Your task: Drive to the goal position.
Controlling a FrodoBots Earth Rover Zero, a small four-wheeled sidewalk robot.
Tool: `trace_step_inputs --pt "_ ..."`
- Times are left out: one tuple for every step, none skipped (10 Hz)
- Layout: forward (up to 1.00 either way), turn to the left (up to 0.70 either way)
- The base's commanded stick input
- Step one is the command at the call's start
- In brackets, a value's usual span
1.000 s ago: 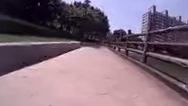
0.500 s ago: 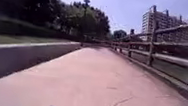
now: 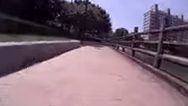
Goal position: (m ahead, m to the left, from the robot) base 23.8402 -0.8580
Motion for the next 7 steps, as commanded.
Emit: trace_step_inputs --pt "0.70 0.00" --pt "0.70 0.00" --pt "0.70 0.00" --pt "0.70 0.00" --pt "0.70 0.00" --pt "0.70 0.00" --pt "0.70 -0.10"
